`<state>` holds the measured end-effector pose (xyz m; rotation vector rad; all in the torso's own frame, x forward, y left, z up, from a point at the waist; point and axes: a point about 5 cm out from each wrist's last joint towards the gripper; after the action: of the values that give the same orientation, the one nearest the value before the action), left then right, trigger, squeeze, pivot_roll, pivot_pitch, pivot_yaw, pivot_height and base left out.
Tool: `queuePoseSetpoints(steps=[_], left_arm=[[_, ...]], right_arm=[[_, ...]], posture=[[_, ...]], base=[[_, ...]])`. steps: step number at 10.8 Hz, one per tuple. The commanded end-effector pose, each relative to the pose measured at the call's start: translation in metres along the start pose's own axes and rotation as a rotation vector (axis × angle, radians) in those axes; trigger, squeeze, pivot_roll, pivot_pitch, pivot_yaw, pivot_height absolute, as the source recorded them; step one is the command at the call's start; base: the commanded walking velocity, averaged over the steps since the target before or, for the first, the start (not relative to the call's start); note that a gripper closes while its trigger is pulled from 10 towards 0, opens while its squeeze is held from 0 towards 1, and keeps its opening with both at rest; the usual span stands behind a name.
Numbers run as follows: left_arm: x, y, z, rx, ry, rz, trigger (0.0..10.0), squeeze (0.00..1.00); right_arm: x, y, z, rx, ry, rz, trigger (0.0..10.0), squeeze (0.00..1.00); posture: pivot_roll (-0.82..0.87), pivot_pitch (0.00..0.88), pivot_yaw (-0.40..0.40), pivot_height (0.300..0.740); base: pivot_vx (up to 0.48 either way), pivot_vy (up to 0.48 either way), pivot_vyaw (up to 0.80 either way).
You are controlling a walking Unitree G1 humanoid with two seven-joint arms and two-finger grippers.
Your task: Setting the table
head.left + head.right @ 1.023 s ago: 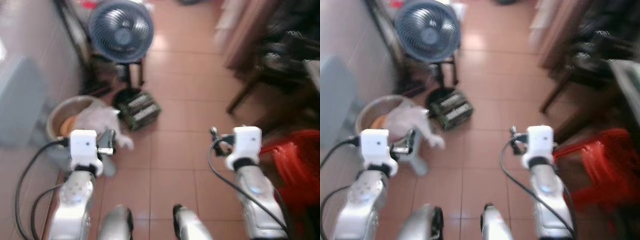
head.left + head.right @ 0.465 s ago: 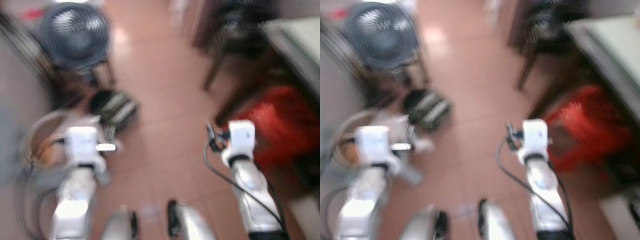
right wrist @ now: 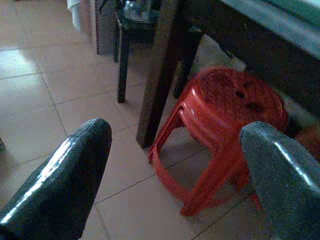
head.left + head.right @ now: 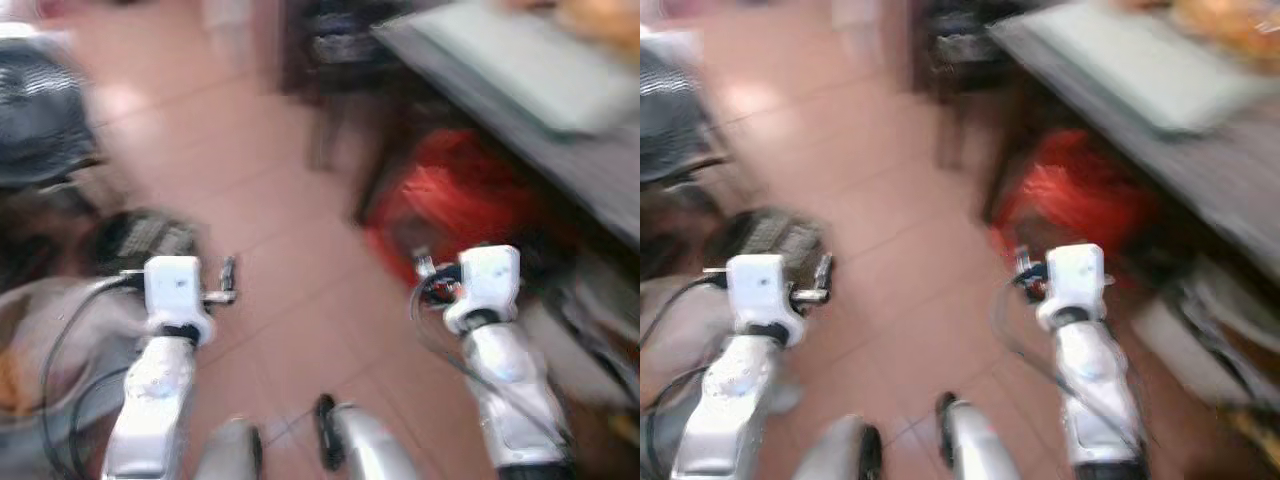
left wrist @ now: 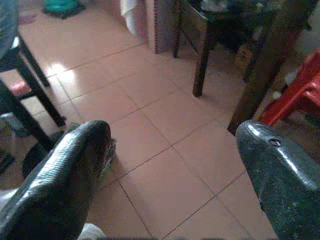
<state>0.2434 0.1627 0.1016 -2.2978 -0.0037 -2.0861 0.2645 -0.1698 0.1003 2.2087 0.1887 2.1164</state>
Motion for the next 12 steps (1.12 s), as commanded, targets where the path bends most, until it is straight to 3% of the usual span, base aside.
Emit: queuePoseSetpoints(steps=[1,3,5,8,12], left_arm=[[-0.002,0.001,0.003,0.011,0.006,0.002,10.0,0.0],[0.002,0.005,0.019,-0.014,0.015,-0.039,10.0,0.0],[0.001,0.009,0.023,-0.025,0.033,-0.022,10.0,0.0],[-0.007,0.009,0.023,-0.038,0.03,-0.018,10.0,0.0],[-0.001,0.018,0.025,-0.087,0.06,-0.067,10.0,0.0]], right_arm=[[-0.001,0.001,0.001,0.007,0.006,-0.006,10.0,0.0],[0.01,-0.003,0.018,0.026,0.07,-0.034,10.0,0.0],[0.012,0.001,0.024,0.018,0.085,-0.037,10.0,0.0],[0.0,-0.004,0.016,0.048,0.073,-0.053,10.0,0.0],[0.004,-0.018,0.015,0.078,0.098,-0.04,10.0,0.0]], posture=[[-0.01,0.144,-0.011,0.74],[-0.01,0.056,-0.005,0.74],[-0.01,0.028,-0.006,0.74],[-0.01,0.013,-0.01,0.74],[-0.02,0.056,0.004,0.74]], base=[[0.0,0.0,-0.48],[0.0,0.0,0.0],[0.0,0.0,0.0],[0.0,0.0,0.0],[0.0,0.0,-0.75]])
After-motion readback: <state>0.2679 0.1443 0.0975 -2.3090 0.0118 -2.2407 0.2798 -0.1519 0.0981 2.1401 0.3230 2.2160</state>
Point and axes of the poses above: a point about 5 cm out from each wrist's last joint towards the gripper, its own z axis pointing out of the wrist towards the gripper, its own x axis along the axis of the wrist's last joint, y = z × x, and after that the axes turned 1 degree about -z, right-handed
